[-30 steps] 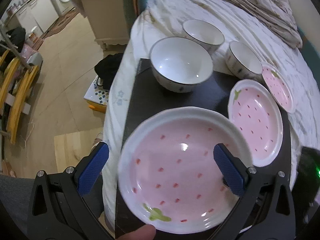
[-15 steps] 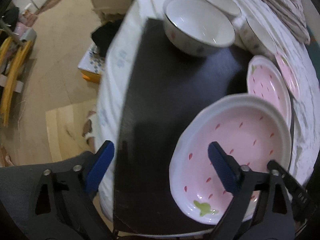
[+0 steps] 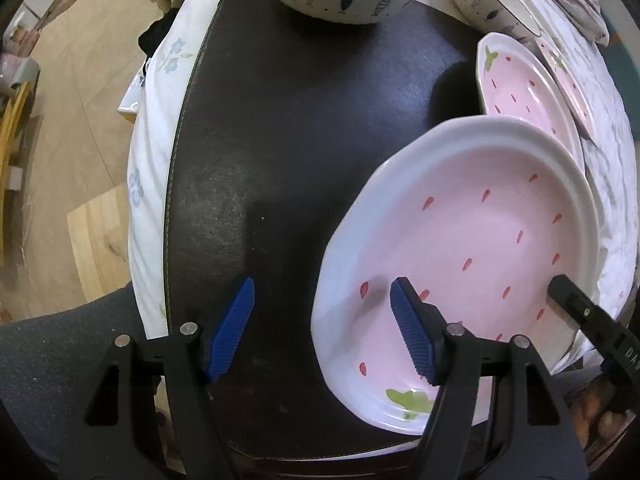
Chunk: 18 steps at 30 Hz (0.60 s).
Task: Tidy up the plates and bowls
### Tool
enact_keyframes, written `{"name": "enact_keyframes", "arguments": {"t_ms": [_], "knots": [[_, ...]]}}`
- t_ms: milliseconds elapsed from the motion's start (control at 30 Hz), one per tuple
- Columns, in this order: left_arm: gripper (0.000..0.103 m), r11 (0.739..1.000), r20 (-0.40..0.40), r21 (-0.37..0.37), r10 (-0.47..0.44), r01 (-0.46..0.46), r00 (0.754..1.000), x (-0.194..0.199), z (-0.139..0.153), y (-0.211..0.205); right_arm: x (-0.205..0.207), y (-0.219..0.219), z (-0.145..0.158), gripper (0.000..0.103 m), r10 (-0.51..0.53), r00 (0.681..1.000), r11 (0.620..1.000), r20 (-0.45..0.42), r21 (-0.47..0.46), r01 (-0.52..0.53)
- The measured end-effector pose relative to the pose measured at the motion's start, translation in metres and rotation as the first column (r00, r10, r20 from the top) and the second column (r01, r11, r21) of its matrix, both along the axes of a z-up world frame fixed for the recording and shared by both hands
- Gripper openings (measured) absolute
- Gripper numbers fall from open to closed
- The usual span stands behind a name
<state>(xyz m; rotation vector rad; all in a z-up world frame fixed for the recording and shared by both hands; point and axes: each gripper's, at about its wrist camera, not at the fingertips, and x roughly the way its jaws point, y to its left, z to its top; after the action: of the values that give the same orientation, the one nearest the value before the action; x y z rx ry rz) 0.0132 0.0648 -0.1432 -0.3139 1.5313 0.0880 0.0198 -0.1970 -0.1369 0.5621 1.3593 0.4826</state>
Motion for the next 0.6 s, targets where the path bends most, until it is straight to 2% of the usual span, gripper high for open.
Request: {"name": "enact_keyframes", "arguments": {"t_ms": [67, 133, 367, 467, 600], "knots": [[0.045, 1.000, 0.006, 0.009, -0.021, 0.021, 1.000, 0.000, 0.002, -0.005, 0.001, 0.001, -0.001, 0.008, -0.004, 1.000, 1.000, -0.004, -0.001, 0.004], [0.034, 0.998, 0.005, -0.019, -0.053, 0.053, 0.999, 0.000, 0.003, -0.015, 0.001, 0.000, -0.002, 0.009, -0.007, 1.000, 1.000, -0.004, 0.000, 0.007], [0.037, 1.000, -0.001, -0.010, -0.019, 0.019, 1.000, 0.001, 0.006, -0.019, 0.003, 0.001, -0.003, 0.010, 0.003, 1.000, 1.000, -0.007, -0.005, -0.003], [0.037, 1.000, 0.038, 0.008, -0.027, 0.026, 0.999, 0.001, 0.016, -0.021, 0.004, -0.002, -0.007, 0.011, 0.009, 1.000, 1.000, -0.028, 0.016, -0.009], [0.037, 1.000, 0.107, 0.023, -0.021, 0.019, 0.994, 0.002, 0.035, -0.021, 0.000, 0.001, -0.005, 0.012, 0.023, 1.000, 1.000, -0.016, -0.004, -0.023]]}}
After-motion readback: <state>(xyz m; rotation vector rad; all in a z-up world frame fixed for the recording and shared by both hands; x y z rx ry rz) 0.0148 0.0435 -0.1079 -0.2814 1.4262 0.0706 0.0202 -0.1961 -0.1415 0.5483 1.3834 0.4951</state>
